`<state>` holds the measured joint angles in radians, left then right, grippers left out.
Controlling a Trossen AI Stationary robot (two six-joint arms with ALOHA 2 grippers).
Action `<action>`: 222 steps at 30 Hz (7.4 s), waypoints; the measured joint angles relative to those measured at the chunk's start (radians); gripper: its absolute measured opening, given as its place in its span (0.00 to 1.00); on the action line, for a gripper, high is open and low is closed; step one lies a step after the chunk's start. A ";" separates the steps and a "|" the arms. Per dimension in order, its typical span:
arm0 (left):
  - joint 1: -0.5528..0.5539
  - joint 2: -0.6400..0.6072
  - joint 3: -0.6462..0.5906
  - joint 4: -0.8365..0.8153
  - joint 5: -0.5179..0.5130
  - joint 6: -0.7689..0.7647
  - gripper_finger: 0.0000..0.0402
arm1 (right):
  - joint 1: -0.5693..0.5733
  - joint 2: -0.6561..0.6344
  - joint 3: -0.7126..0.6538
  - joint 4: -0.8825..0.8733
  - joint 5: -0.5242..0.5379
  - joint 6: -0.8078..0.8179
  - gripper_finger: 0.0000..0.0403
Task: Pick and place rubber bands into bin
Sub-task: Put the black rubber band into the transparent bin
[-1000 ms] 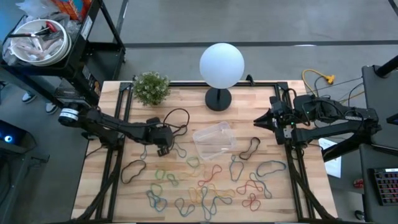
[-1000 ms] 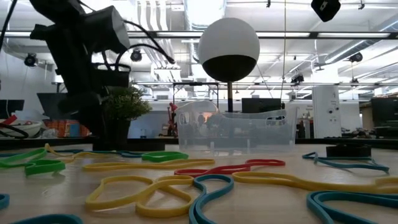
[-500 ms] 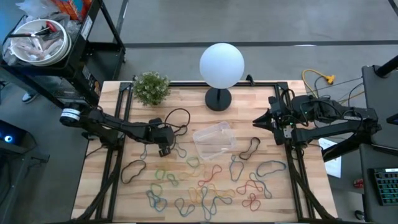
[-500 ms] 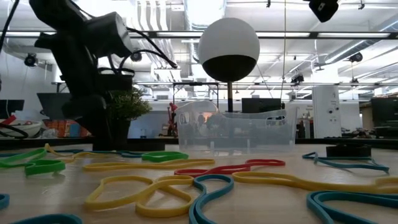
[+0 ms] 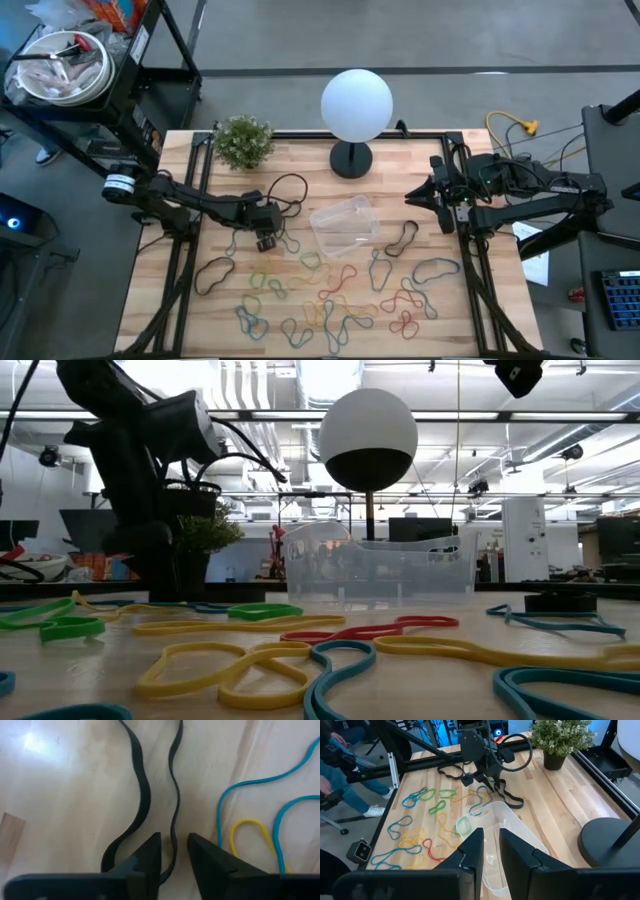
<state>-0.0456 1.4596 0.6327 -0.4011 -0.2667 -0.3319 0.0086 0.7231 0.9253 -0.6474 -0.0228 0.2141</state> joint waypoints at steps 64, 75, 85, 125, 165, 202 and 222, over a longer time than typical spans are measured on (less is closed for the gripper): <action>0.002 0.063 0.262 0.719 0.294 0.110 0.00 | 0.000 0.001 0.000 0.000 0.053 -0.014 0.14; 0.026 0.109 0.278 0.738 0.328 0.104 0.00 | 0.000 0.001 0.000 -0.005 0.052 -0.013 0.14; 0.016 0.109 0.286 0.607 0.176 0.129 0.00 | 0.000 -0.002 -0.012 -0.281 0.048 0.026 0.14; -0.090 0.025 0.328 0.375 0.460 -0.134 0.23 | 0.021 0.329 -0.216 -0.209 -0.132 0.018 0.14; -0.159 -0.298 0.227 -0.004 0.228 -0.134 0.23 | 0.281 0.686 -0.233 -0.123 0.126 -0.053 0.14; -0.159 -0.297 0.227 0.004 0.223 -0.136 0.23 | 0.282 0.552 -0.219 -0.123 0.002 0.018 0.02; -0.158 -0.297 0.227 0.002 0.143 -0.123 0.23 | 0.282 0.198 0.022 -0.105 0.041 0.135 0.02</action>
<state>-0.2036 1.1625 0.8593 -0.3990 -0.1241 -0.4554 0.2901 0.9207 0.9469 -0.7526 0.0183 0.3494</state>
